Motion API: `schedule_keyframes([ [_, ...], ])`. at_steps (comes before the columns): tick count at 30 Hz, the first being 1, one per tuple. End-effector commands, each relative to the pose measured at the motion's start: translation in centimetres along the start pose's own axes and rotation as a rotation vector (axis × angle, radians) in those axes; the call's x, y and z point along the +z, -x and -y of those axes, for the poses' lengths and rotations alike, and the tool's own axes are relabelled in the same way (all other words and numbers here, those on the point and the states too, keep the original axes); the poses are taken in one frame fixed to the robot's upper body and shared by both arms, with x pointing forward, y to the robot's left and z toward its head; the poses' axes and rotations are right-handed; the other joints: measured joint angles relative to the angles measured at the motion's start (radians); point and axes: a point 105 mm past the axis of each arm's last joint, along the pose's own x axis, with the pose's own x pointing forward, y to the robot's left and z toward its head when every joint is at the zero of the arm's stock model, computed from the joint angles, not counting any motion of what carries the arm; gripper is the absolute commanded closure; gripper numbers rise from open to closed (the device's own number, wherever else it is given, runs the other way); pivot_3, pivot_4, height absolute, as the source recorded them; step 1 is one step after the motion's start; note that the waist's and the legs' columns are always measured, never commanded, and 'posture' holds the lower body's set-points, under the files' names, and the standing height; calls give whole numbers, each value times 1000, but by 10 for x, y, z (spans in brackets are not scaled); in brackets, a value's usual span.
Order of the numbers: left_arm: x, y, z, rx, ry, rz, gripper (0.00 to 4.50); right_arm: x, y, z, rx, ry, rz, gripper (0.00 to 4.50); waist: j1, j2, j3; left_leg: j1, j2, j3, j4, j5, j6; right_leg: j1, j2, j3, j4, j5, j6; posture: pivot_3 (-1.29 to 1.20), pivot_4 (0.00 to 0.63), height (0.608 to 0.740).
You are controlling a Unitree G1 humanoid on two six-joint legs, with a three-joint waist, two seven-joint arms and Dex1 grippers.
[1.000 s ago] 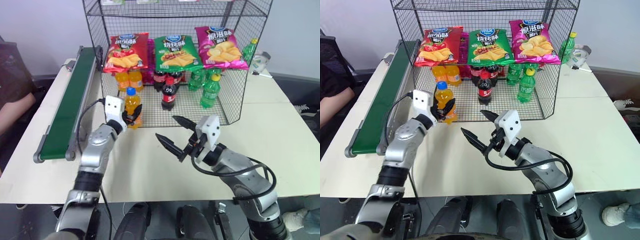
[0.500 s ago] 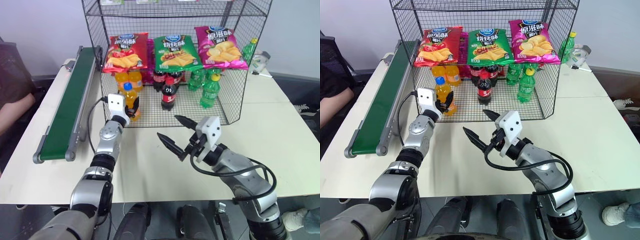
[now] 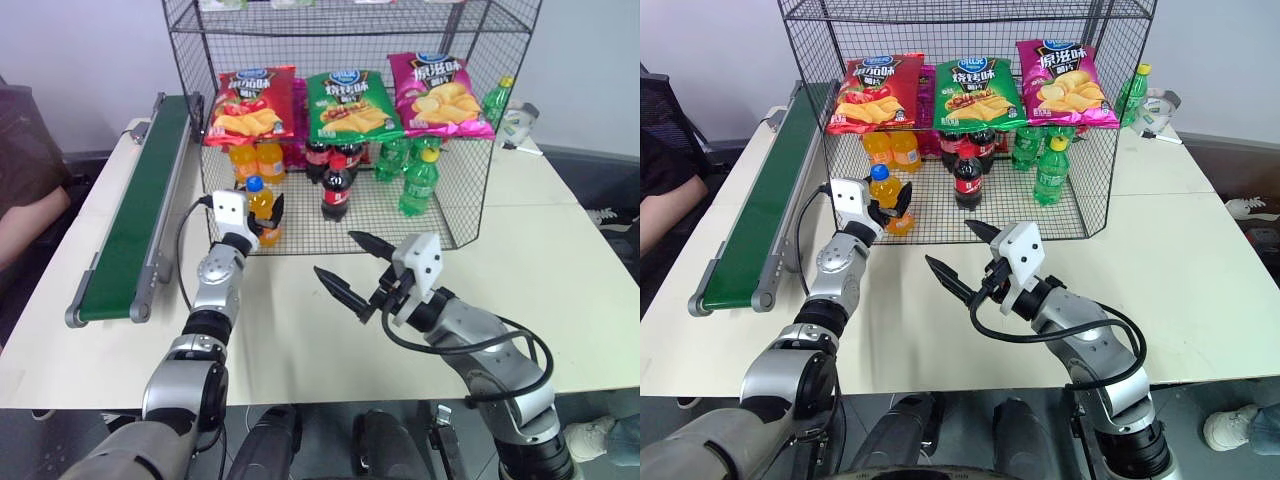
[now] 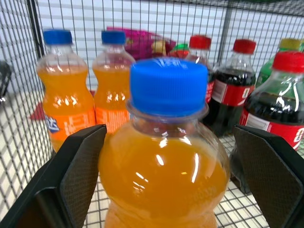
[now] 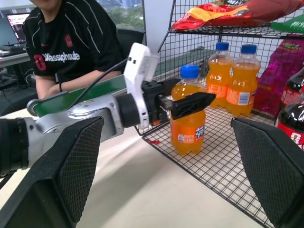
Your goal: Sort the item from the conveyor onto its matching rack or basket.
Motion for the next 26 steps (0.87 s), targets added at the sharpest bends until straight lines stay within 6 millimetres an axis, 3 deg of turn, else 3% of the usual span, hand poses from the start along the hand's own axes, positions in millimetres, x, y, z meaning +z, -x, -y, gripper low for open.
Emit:
schedule_keyframes([
  [1,24,7,-7,-6,-5,65,100,16,-2,-5,16,17,59,0,-1,0,0,0,0,0,0,0,0,0,0,0,0,0,0,0,150,740],
  [11,45,44,-15,-58,-25,-40,100,9,-1,-5,24,7,51,0,2,0,0,0,0,0,0,0,0,0,0,0,0,0,0,0,150,740],
  [15,61,73,-23,-179,-44,-147,100,7,3,-3,22,8,43,0,-12,1,0,1,1,0,-1,0,0,0,-1,1,0,0,-1,0,150,740],
  [26,73,112,-46,-203,-104,-310,100,21,2,-4,35,13,54,0,-15,2,0,1,1,-1,-2,0,0,-4,-2,2,-1,0,-1,0,150,740],
])
